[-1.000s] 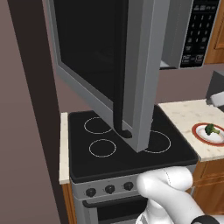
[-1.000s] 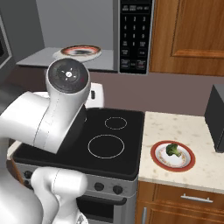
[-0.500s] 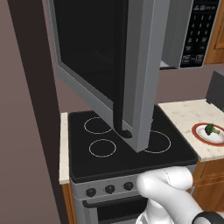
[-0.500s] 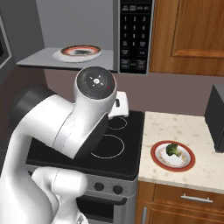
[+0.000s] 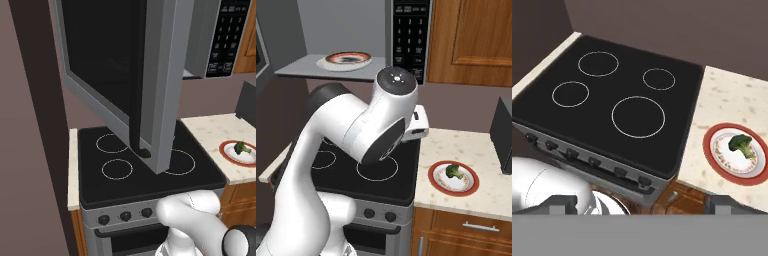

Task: Pick the broccoli from the counter and place it in the microwave. Then turn on the microwave.

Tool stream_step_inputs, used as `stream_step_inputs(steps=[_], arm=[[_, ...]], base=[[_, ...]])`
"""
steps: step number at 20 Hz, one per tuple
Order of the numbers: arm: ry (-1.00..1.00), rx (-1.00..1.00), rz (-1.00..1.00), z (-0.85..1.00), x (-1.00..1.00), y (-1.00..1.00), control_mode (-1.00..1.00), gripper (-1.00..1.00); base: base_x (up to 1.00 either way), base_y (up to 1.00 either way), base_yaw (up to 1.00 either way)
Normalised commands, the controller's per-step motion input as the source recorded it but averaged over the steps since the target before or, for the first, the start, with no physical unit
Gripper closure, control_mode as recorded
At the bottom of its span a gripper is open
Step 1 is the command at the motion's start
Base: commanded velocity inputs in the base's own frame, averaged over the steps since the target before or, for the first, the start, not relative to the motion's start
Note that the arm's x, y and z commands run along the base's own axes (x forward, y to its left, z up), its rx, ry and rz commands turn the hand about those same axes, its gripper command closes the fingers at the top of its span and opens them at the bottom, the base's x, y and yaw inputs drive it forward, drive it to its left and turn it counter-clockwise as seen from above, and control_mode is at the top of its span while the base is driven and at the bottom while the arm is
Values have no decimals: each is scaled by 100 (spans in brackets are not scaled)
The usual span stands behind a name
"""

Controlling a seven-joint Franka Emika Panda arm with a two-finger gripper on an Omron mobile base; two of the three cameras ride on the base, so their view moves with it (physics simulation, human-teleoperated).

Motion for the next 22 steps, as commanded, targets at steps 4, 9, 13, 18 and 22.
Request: stream_step_inputs(steps=[4, 9, 13, 18, 22], arm=[[11, -2, 0, -44, 17, -43, -100, -100], [11, 0, 0, -37, 32, -39, -100, -100], [6, 0, 0, -32, 36, -33, -100, -100], [1, 0, 0, -28, 35, -32, -100, -100], [1, 0, 0, -36, 39, -33, -100, -100]], base=[[0, 0, 0], [0, 0, 0], [0, 0, 0], [0, 0, 0], [0, 0, 0]])
